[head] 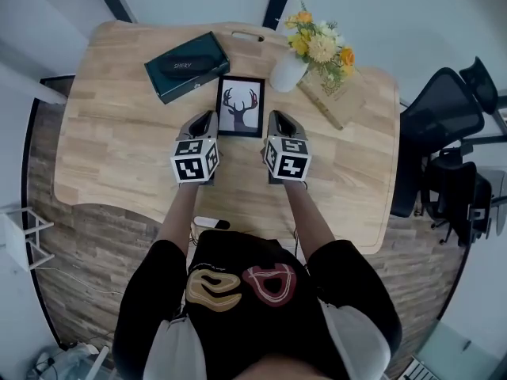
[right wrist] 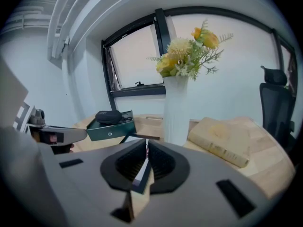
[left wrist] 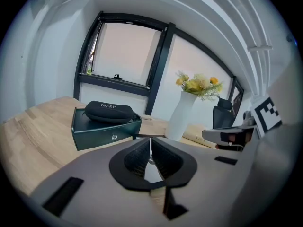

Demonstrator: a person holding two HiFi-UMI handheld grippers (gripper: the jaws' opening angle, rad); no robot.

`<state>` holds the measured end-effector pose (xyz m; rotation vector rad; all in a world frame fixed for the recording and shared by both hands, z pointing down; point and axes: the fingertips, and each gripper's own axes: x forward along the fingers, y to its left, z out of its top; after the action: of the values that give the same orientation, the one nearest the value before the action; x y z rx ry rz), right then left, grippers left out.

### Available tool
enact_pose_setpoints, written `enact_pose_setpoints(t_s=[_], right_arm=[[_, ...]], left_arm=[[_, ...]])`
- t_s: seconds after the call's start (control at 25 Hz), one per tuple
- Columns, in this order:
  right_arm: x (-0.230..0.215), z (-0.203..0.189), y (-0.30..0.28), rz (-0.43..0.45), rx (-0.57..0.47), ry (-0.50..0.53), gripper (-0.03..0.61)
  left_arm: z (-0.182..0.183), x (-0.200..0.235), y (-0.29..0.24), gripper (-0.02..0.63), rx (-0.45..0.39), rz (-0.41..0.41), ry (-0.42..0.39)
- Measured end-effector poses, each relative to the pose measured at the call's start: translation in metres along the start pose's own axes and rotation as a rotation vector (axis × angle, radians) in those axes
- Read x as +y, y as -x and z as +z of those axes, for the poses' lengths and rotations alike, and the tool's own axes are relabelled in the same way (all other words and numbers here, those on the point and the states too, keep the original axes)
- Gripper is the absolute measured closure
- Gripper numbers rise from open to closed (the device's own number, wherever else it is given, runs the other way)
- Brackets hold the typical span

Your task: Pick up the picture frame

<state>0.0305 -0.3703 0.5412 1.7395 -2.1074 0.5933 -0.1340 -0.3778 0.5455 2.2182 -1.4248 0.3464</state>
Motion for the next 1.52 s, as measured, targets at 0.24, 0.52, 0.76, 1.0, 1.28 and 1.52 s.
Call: enact_pose_setpoints(t_s=[0.24,0.52,0.76,1.0,1.28,1.52], right_arm=[[-0.005,-0.011,-0.035,-0.031,0.060,0.039,0.562],[-0.007,-0.023,-0.071,-0.038,0.117,0.021,0.561],[-0.012,-0.032,-0.092,-0.062,0.145,0.011,0.548],[-0.013,-0.042,-0.106,-0.035,0.168,-0.029,0.490],[-0.016,-0.057,-0.119,-0.038,0.233,-0.043,0.454],[-0.016,-0.066,-0.127,-0.033,0.288,-0.027,0.451]], left_arm=[[-0.005,0.009,-0.034,0.591,0.054,-0.039,-0.007],[-0.014,0.023,-0.066,0.591,0.097,-0.032,0.006],[-0.027,0.032,-0.086,0.589,0.141,-0.028,0.033],[-0.037,0.040,-0.096,0.482,0.177,0.002,0.052],[-0.048,0.045,-0.110,0.471,0.250,0.012,0.052],[-0.061,0.050,-0.113,0.469,0.320,0.049,0.053]])
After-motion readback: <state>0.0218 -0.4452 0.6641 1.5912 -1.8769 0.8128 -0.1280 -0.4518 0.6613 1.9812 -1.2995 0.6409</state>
